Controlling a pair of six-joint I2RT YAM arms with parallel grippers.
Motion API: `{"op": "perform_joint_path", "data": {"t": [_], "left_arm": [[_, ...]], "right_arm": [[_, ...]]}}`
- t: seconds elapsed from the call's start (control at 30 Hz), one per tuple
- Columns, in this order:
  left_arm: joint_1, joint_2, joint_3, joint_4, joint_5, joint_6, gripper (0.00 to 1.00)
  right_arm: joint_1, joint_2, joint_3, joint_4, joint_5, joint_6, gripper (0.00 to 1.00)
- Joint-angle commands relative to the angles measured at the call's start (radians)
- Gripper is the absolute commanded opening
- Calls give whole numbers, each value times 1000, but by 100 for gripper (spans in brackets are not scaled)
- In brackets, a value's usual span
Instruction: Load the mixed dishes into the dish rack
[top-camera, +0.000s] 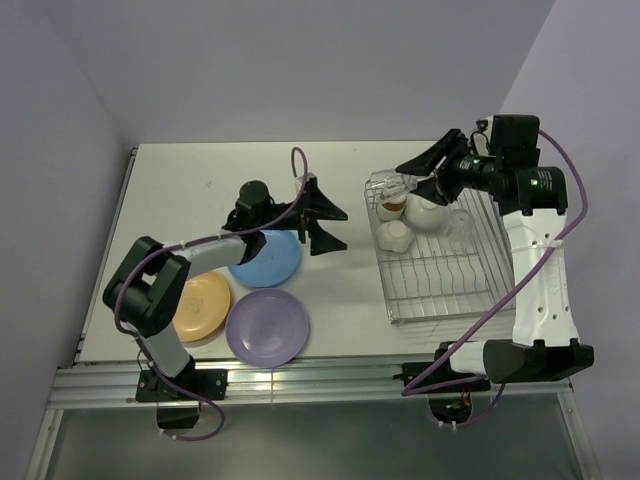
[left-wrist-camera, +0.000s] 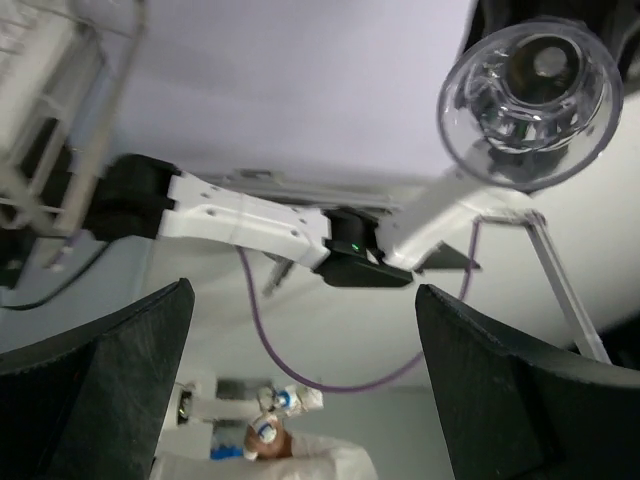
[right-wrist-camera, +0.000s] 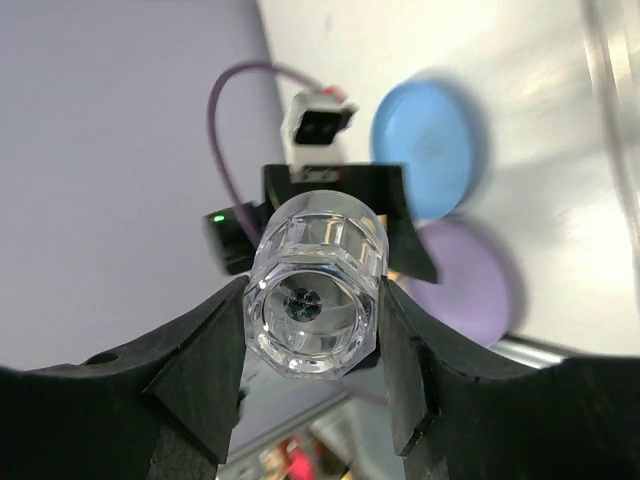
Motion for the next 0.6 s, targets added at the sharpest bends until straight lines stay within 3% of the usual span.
{"op": "perform_joint_path", "data": {"t": [0.0,0.03,0.07,0.1,0.17,0.2,0.27,0.37,0.57], "left_arm": [[67,-146,6,-402,-28,289,99],[93,-180,32,-659,-58,466,99],[103,-189,122,-801,-80,564,99],[111,-191,182,-937,-108,754,99],[119,-177,355,-1288,-209,914,99],[119,-171,406,-1371,-244,1031,99],[119,-171,486,-1503,-311,1129,99],[122,-200,494,-1558,-368,1180,99],[131,-249,432,-1589,-395,1207,99]], "right_arm": [[-7,22,95,-91,173,-142,0],[-7,25,92,-104,265,-193,0],[-7,23,88,-113,317,-216,0],[-9,20,63,-119,368,-238,0],[-7,13,37,-124,533,-300,0],[-7,10,1,-119,581,-317,0],[-4,4,-64,-110,719,-373,0],[-6,-1,-130,-89,807,-422,0],[34,-12,-337,42,864,-428,0]]}}
